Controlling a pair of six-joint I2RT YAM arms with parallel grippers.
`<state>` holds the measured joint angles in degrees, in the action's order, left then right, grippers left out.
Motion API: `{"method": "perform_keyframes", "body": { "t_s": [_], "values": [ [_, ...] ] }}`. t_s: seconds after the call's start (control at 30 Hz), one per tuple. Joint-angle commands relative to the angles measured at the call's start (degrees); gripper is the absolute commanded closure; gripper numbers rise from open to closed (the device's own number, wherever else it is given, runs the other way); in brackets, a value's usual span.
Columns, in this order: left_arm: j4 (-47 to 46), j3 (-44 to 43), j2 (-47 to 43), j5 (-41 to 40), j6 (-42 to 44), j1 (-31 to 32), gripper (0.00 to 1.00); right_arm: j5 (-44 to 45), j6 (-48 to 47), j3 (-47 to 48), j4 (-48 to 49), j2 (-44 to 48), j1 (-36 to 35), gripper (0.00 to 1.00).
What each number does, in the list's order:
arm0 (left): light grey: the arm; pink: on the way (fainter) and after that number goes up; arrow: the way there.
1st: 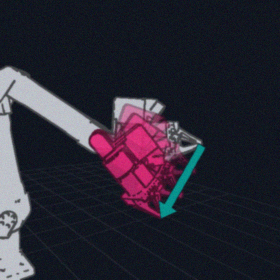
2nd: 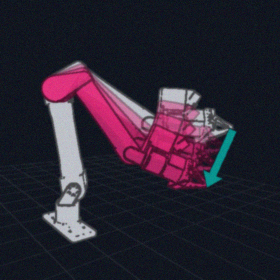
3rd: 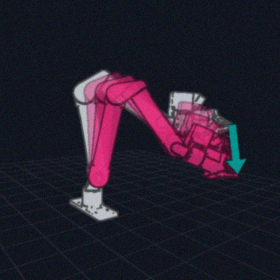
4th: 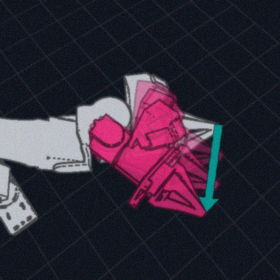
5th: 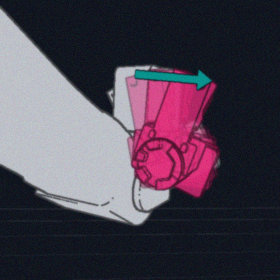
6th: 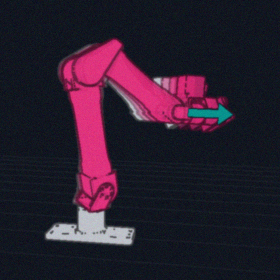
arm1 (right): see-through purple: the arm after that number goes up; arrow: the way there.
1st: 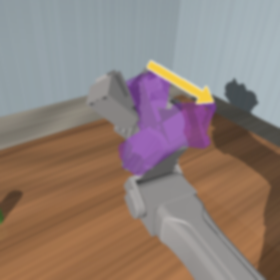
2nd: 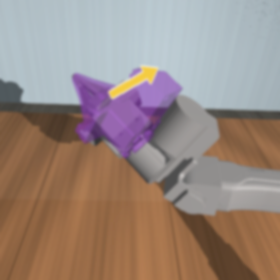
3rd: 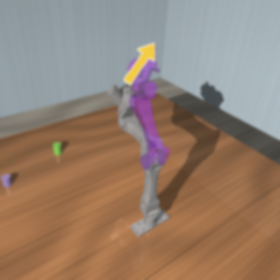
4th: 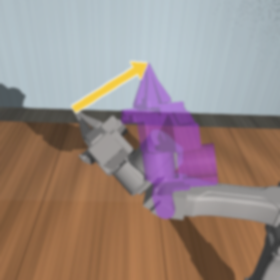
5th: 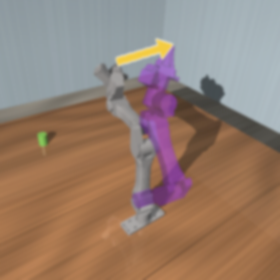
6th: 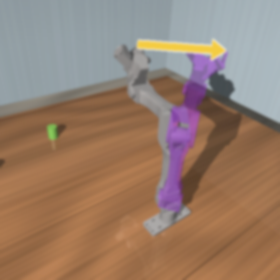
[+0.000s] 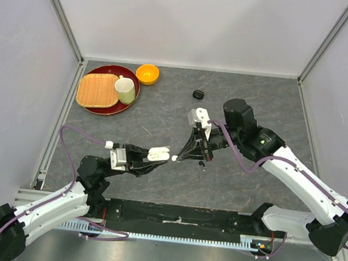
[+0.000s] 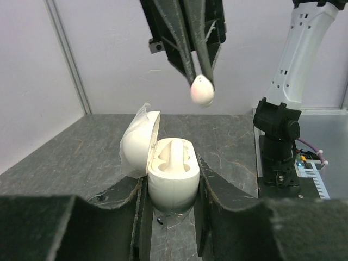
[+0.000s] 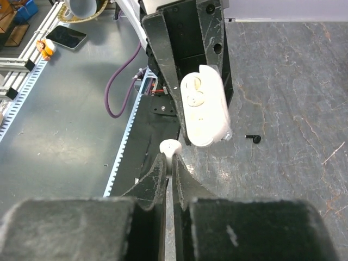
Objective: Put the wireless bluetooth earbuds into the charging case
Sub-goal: Place the earbud in the charging case.
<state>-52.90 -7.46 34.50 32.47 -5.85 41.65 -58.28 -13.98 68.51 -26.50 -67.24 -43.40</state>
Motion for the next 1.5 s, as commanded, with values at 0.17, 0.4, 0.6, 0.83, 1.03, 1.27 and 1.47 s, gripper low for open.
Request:
{"method": "perform_keyframes", "body": {
  "t_s": [0.17, 0.4, 0.6, 0.83, 1.03, 1.27, 1.47],
  "values": [
    [-1.59, -2.99, 0.57, 3.48, -1.19, 0.19, 0.98, 2.47, -3.42, 3.91, 3.74, -2.63, -2.04, 0.95],
    [-2.20, -3.70, 2.50, 4.53, -1.27, 0.19, 0.98, 2.64, -4.04, 3.65, 5.76, -3.51, -3.36, 0.95],
    [-2.99, -3.70, 3.20, 4.97, -1.71, 0.19, 0.98, 4.84, -4.83, 3.21, 6.02, -4.21, -4.24, 0.95],
    [-4.14, -3.61, 3.29, 5.32, -2.33, 0.19, 0.98, 7.04, -4.83, 2.86, 6.02, -5.18, -4.85, 0.94],
    [-5.19, -3.26, 3.73, 5.24, -2.59, 0.19, 0.98, 8.71, -4.92, 2.24, 6.02, -5.35, -5.12, 0.94],
    [-5.54, -3.08, 3.47, 5.15, -2.68, 0.10, 0.98, 10.64, -5.01, 1.10, 5.85, -5.27, -5.12, 0.94],
    [-5.72, -2.82, 3.03, 4.71, -2.59, 0.10, 0.98, 11.26, -5.01, 0.75, 5.15, -5.18, -5.12, 0.92]
  ]
}}
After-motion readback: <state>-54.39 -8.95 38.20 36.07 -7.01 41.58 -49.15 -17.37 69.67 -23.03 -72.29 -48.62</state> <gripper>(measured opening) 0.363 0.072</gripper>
